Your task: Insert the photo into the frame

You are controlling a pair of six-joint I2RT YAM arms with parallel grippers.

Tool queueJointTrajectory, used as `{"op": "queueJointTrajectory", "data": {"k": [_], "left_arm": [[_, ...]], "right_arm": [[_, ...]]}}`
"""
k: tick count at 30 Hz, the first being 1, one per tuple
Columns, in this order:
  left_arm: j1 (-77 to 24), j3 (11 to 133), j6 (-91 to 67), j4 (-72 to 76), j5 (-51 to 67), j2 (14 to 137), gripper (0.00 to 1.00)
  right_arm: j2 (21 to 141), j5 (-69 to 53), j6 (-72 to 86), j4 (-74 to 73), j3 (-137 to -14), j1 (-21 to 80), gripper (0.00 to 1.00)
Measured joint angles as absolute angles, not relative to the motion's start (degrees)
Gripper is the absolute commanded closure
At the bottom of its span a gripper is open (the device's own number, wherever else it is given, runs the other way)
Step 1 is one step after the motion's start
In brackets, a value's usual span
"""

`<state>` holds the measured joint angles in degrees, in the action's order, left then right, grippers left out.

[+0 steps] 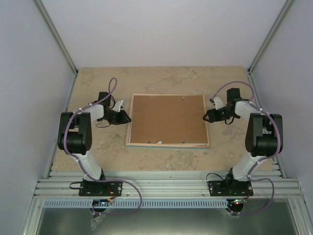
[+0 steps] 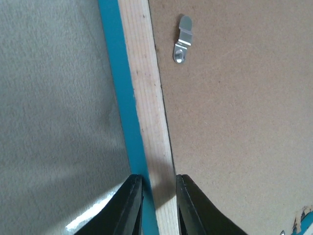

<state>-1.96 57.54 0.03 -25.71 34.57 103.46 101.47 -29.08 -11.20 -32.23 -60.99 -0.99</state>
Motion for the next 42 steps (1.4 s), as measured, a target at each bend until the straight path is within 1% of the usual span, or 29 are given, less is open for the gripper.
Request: {"op": "queueJointTrajectory", "data": {"k": [4,8,11,27,31,33,35,40,42], "left_arm": [[-2.0,56.82,0.05,-25.78,34.39,102.39,0.78],[-2.0,56.82,0.05,-25.76,34.39,102.32,0.78],[-2.0,56.82,-0.36,-25.76,34.41,102.32,0.78],[-2.0,56.82,-1.67,-25.63,34.57,102.96,0.78],[-1.98,56.82,-2.0,-25.47,34.76,103.18,0.79],[-1.98,56.82,-2.22,-25.39,34.74,103.18,0.79],[-1.83,56.82,-2.39,-25.08,34.57,103.18,0.79],[-1.56,56.73,-2.87,-24.29,34.33,103.22,0.79],[-1.56,56.71,-3.05,-24.23,34.35,103.22,0.77]], "right_arm": [[99.39,-29.28,-14.5,-34.59,-60.31,-4.29,0.41],[96.57,-27.7,-17.19,-35.44,-57.78,-5.58,0.48],[95.22,-26.09,-18.41,-35.9,-55.77,-5.17,0.49],[97.08,-21.47,-21.47,-35.59,-54.98,-1.63,0.48],[97.93,-21.98,-22.52,-35.62,-55.64,-1.19,0.42],[98.3,-21.82,-23.24,-35.81,-56.18,-0.84,0.35],[98.54,-21.12,-23.92,-35.92,-56.69,-0.34,0.3],[99.04,-19.68,-26.28,-36.29,-57.8,0.78,0.28],[99.04,-19.03,-27.22,-36.38,-57.93,1.08,0.25]]}}
